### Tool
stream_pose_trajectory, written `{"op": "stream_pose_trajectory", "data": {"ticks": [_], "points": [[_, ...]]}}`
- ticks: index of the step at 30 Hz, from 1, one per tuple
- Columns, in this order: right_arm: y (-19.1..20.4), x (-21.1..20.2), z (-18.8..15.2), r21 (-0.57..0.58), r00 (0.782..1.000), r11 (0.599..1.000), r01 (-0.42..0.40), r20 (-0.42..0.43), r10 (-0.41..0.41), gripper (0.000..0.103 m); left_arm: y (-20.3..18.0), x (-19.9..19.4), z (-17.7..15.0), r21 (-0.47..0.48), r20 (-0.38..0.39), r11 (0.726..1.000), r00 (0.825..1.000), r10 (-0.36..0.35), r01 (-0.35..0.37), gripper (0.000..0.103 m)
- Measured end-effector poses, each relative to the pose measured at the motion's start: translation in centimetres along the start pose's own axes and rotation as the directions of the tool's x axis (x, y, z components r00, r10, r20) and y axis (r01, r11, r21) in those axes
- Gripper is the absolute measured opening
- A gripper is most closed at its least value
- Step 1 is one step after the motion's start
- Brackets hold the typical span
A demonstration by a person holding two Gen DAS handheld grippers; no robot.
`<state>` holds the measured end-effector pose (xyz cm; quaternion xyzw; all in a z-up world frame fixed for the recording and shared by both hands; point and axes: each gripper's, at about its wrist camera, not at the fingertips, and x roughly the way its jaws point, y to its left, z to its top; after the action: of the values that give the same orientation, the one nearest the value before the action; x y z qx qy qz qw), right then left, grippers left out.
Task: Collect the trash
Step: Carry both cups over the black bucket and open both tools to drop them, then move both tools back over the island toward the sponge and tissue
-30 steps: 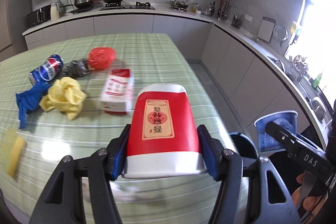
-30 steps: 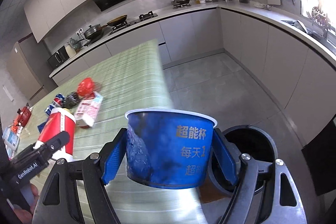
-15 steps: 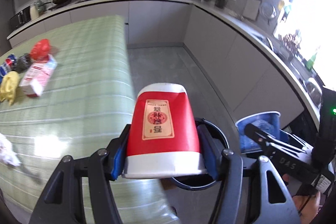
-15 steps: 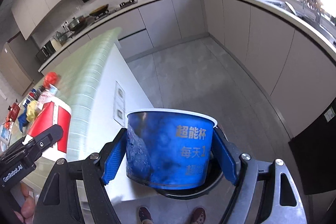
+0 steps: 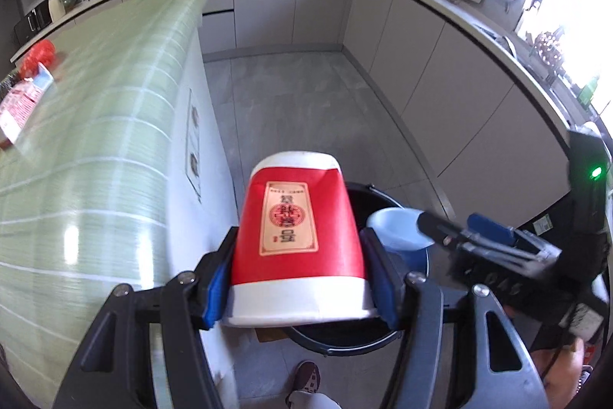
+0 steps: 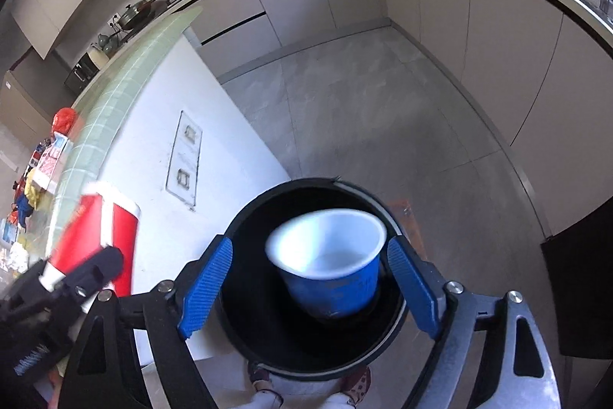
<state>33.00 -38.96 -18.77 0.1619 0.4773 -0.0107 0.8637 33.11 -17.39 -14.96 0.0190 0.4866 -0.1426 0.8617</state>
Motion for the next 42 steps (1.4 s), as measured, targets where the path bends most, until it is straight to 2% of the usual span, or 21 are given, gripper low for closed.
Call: {"op": "stream_pose_trajectory", "data": {"ticks": [8, 11, 17, 22, 26, 31, 42], "points": [[-2.6, -1.7, 0.3, 0.024, 0.997, 0.998, 0.055, 0.046, -0.056, 0.085, -2.9, 3.5, -0.4, 0.039, -0.073, 0.999, 0.997, 0.006, -0.003, 0.069], [-3.2, -2.3, 0.3, 0.034, 0.995, 0.997, 0.075, 0.056, -0.077, 0.085, -3.8, 3.5, -0.1, 0.061, -0.086, 0.998, 0.996, 0.032, -0.027, 0.081], [-2.7, -3.6, 0.4, 0.036, 0.992, 0.995, 0.092, 0.078, -0.095, 0.085, -3.8, 0.5, 0.5, 0.054, -0.029, 0.998, 0.999, 0.025, -0.024, 0.081], [-0.6, -6.0, 0.7, 0.041, 0.99, 0.996, 0.083, 0.112, -0.088, 0.085, -2.9, -3.4, 1.8, 0.04, 0.018, 0.999, 1.0, 0.018, -0.019, 0.081], [2.1, -8.4, 1.1, 0.027, 0.986, 0.998, 0.064, 0.151, -0.067, 0.085, -0.6, -7.1, 2.2, 0.015, 0.068, 1.0, 0.998, 0.008, -0.009, 0.083], [7.7, -10.1, 0.9, -0.018, 0.985, 1.0, 0.024, 0.174, -0.02, 0.085, 3.5, -10.5, 2.3, -0.026, 0.109, 0.999, 0.994, 0.031, -0.028, 0.083], [23.1, -11.2, -1.0, -0.138, 0.976, 0.989, -0.053, 0.202, 0.08, 0.085, 15.7, -15.4, 1.0, -0.101, 0.162, 0.99, 0.98, 0.114, -0.098, 0.083]]}}
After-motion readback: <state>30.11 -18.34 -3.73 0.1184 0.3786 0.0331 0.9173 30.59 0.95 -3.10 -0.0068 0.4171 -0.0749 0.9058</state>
